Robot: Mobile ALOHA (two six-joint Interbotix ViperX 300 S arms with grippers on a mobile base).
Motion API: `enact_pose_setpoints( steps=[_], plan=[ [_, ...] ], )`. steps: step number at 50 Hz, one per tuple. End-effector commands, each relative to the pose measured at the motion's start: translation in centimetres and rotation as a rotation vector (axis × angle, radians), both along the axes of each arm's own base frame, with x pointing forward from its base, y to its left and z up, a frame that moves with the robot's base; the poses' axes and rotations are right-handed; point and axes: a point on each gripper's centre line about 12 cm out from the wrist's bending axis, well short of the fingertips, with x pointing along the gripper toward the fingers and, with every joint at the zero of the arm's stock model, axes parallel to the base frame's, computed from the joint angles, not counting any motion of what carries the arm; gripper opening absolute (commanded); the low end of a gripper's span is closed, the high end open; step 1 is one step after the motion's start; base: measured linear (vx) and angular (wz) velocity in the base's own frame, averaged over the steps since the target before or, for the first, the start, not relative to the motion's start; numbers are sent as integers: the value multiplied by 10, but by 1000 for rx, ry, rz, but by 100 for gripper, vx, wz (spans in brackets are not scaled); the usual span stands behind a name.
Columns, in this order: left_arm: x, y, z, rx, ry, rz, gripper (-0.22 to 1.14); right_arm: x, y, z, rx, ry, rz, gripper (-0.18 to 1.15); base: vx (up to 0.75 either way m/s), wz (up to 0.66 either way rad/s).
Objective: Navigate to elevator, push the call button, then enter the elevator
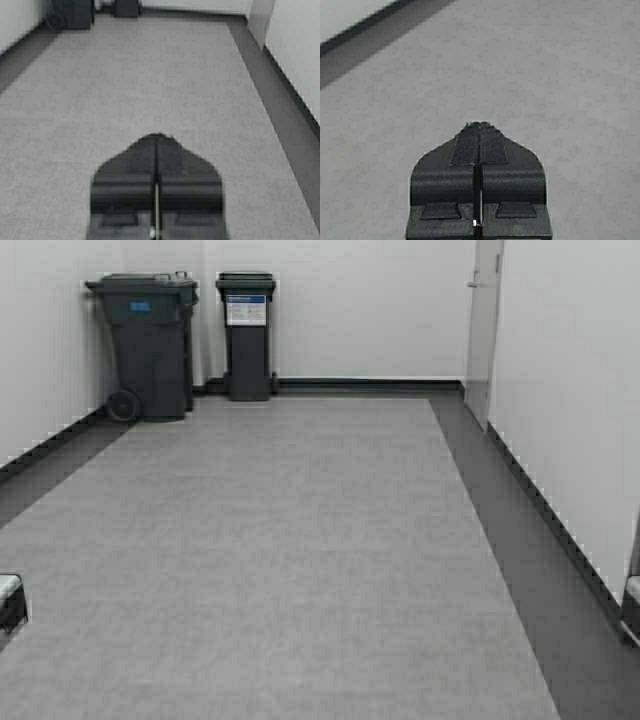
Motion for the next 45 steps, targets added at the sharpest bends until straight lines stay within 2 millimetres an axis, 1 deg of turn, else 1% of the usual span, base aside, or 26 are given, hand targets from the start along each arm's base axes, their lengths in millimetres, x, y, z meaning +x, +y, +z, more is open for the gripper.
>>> enact_pose_setpoints(
  steps=[1,11,20,25,31,36,45],
  plan=[
    [-7,0,6,9,-40,-4,2,-4,-2,12,24,-35,2,6,52,-8],
    [-10,-1,7,15,-68,-7,2,-4,-2,9,18,-28,3,6,54,-8],
    [-14,-1,14,8,-111,-6,2,-2,-1,3,14,-12,3,6,55,-24],
    [-18,-1,9,5,-102,-8,2,-2,-1,0,13,-6,6,6,58,-46],
    [-12,-7,11,12,-99,-31,2,-1,1,-4,18,1,14,6,60,-45],
    [-9,-10,5,18,-75,-46,2,-2,1,-5,20,3,17,6,59,-39],
    [-2,-12,10,15,-85,-51,2,-2,2,-5,22,1,19,6,56,-31]
  ],
)
